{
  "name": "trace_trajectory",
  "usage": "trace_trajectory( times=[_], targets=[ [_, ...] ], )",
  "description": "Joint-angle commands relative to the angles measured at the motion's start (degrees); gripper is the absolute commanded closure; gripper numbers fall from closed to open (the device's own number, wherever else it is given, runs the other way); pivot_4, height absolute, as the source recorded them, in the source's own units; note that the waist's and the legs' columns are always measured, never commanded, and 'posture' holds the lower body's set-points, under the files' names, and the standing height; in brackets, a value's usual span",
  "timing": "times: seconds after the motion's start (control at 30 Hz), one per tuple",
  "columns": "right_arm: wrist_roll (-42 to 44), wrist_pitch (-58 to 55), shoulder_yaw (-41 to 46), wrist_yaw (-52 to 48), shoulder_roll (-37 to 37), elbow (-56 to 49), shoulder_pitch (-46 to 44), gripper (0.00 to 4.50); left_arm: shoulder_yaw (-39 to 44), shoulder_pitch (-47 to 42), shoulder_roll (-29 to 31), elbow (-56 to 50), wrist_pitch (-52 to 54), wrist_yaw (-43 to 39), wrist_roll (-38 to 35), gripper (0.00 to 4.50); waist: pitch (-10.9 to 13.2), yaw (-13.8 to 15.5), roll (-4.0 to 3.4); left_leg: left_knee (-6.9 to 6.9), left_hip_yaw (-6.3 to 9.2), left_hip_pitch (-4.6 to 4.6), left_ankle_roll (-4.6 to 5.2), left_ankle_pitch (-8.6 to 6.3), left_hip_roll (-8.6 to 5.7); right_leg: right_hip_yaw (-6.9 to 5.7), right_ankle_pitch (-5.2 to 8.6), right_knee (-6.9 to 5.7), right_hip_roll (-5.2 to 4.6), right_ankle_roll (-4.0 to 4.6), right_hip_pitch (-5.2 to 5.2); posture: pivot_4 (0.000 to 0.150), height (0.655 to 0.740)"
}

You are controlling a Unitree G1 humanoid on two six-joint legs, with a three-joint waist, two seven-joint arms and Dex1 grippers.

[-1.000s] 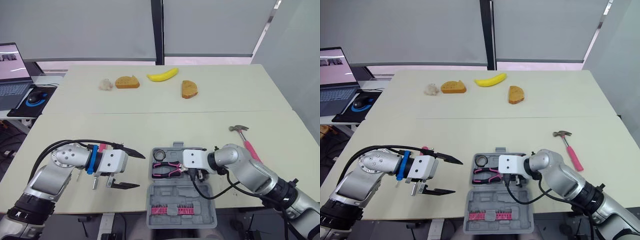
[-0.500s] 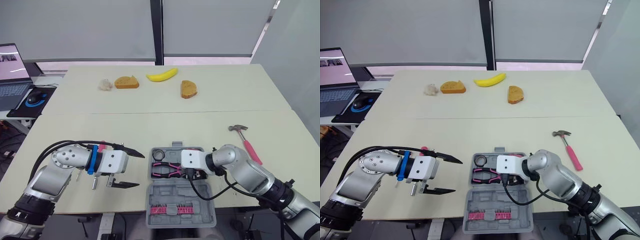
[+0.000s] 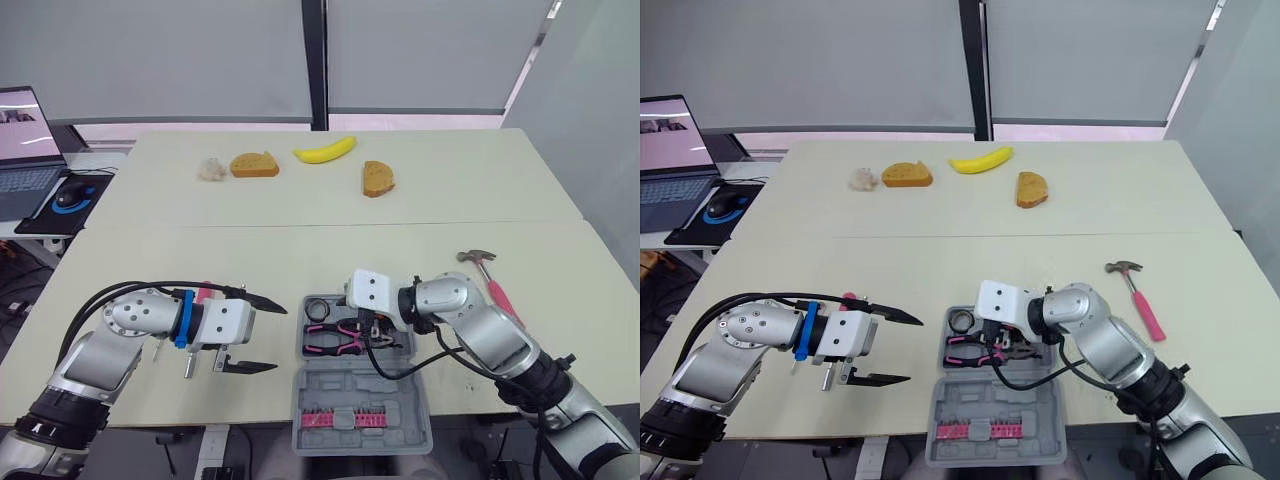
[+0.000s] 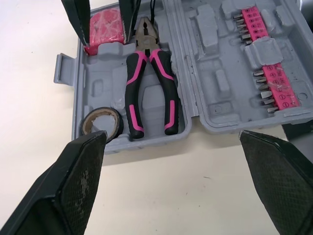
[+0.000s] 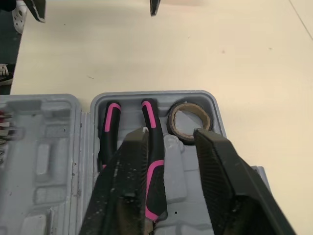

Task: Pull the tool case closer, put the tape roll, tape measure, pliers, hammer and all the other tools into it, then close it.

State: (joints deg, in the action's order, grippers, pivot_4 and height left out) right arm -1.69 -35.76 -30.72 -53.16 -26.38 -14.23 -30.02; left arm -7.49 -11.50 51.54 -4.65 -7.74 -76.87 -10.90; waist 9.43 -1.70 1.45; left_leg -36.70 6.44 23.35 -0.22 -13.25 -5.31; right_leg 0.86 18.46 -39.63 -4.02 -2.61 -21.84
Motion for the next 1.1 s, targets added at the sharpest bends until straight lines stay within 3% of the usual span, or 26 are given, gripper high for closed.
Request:
trace_trajectory(
  times=[0.03, 0.17, 0.77, 0.97, 1.1],
  targets=[
    [-1.11, 2.24, -0.76, 1.42, 1.11, 1.18, -0.52, 3.84, 0.5, -0.59, 0.0, -0.38, -0.62, 0.31, -0.19, 0.0, 0.0, -0.01, 0.0, 0.0, 0.0, 0.0, 0.0, 0.0, 0.0, 0.0, 0.0, -0.01, 0.0, 0.0, 0.0, 0.15, 0.74],
    [-2.42, 4.7, -2.12, 2.3, 2.45, 4.3, -0.17, 4.49, 0.58, -0.41, 0.1, -1.05, 1.14, 0.05, -1.18, 0.0, 0.0, -0.04, 0.0, 0.0, -0.04, 0.0, 0.0, 0.0, 0.0, 0.03, 0.0, -0.08, 0.0, 0.0, -0.07, 0.15, 0.74],
    [-10.85, 12.17, -9.01, 2.29, 2.99, 18.16, 2.02, 4.49, 1.16, 0.98, 0.39, -2.09, 1.72, 0.73, -1.03, 0.0, -0.09, -0.07, -0.01, -0.02, -0.1, -0.07, -0.01, 0.0, 0.0, 0.05, 0.0, -0.28, 0.0, 0.0, -0.15, 0.15, 0.74],
    [-3.54, 13.81, 0.0, 2.46, 5.25, 7.9, 2.79, 4.49, 3.44, 3.23, 0.15, -2.48, 3.48, 2.62, -2.67, 0.0, -0.06, -0.07, -0.06, 0.05, -0.1, -0.4, -0.01, -0.01, 0.02, 0.06, 0.03, -0.26, 0.0, 0.04, 0.15, 0.15, 0.74],
    [2.94, 15.65, 7.64, -0.91, 0.3, -2.12, 6.11, 4.49, 6.04, 5.07, 0.2, -2.32, 4.81, 5.43, -3.14, 0.0, -0.05, 0.0, -0.07, 0.05, -0.1, -0.32, -0.01, -0.01, 0.02, 0.06, 0.03, -0.26, -0.01, 0.04, 0.09, 0.15, 0.74]
  ],
)
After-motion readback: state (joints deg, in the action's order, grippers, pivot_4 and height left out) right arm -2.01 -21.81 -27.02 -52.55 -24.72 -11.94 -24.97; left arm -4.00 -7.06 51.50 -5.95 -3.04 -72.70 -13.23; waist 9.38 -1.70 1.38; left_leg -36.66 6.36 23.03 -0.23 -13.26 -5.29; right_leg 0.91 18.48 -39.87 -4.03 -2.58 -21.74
